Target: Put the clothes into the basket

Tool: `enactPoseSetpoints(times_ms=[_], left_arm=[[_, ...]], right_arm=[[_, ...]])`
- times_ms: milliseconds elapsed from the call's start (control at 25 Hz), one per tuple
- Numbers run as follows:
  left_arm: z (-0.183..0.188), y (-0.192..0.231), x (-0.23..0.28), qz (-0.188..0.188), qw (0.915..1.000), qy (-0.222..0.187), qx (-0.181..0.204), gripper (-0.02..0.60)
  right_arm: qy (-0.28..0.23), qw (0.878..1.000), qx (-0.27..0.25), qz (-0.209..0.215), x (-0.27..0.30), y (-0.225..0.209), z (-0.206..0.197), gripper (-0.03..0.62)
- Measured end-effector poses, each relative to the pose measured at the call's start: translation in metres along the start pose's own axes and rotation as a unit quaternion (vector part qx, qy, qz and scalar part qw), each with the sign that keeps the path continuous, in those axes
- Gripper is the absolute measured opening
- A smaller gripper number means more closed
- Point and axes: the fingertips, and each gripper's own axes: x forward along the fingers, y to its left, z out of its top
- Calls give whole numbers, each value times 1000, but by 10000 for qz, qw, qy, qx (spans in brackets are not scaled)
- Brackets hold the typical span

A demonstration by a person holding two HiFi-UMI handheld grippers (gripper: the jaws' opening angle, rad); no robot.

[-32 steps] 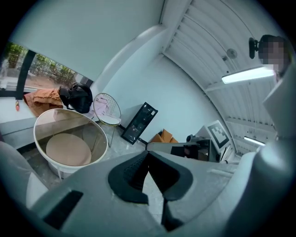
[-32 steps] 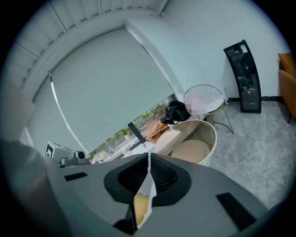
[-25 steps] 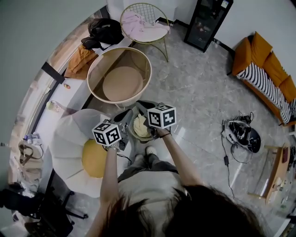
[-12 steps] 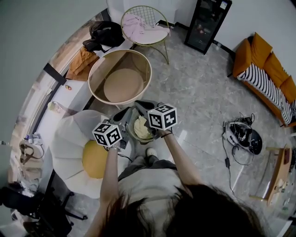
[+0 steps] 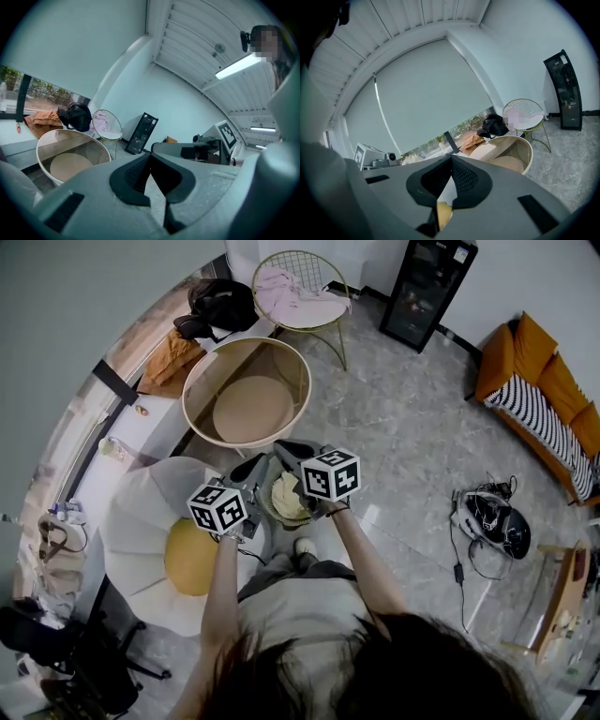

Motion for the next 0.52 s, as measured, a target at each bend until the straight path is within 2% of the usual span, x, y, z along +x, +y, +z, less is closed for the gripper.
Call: enactPoseSetpoints(times_ms=[520], left_arm=[[-1,0,6,86,9999,-63,13,11]], right_arm=[[-88,9999,-16,144,-1,-4,7,8]])
